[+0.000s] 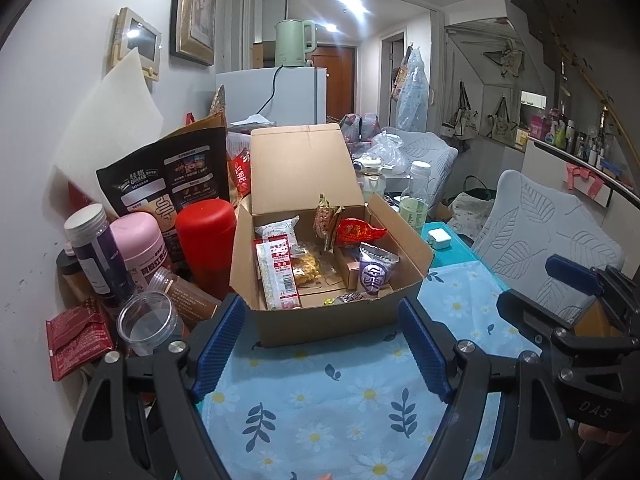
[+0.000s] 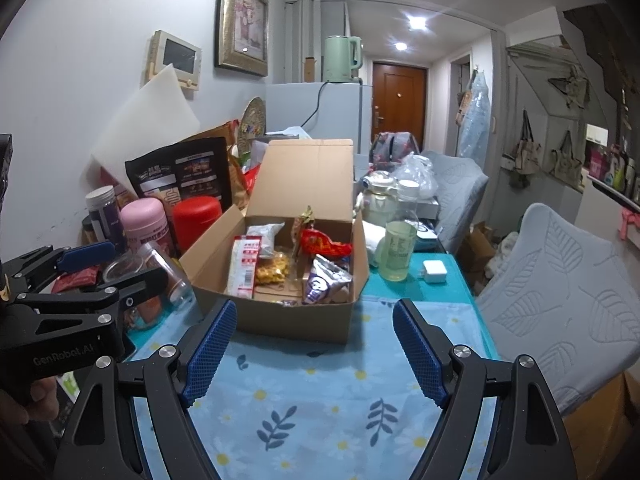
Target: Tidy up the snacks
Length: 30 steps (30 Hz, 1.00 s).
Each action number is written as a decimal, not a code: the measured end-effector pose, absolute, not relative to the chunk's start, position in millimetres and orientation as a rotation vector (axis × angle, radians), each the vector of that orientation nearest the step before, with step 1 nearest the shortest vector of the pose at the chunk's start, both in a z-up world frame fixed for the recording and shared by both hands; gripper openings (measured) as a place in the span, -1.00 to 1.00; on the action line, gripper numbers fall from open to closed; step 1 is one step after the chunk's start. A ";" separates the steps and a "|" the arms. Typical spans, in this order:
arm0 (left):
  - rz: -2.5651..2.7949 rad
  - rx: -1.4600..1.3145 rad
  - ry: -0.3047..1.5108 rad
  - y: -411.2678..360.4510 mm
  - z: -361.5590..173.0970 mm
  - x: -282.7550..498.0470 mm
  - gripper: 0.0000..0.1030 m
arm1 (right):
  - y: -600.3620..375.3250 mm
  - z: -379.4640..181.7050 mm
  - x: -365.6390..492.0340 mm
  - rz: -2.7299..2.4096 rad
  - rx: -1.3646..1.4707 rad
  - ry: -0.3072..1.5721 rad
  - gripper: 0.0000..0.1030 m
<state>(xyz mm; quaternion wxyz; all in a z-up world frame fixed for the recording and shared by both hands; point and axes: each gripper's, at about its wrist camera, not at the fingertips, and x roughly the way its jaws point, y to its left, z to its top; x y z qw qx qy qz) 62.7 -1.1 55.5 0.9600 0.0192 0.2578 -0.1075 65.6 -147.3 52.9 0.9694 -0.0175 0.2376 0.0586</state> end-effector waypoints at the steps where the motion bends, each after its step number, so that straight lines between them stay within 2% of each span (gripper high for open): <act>1: -0.220 0.040 0.525 -2.1 55.0 63.7 0.54 | -147.8 53.0 66.0 0.118 -0.034 0.481 0.58; 30: -0.185 0.079 0.546 -9.3 50.4 70.0 0.54 | -157.5 53.0 71.0 0.131 -0.019 0.476 0.58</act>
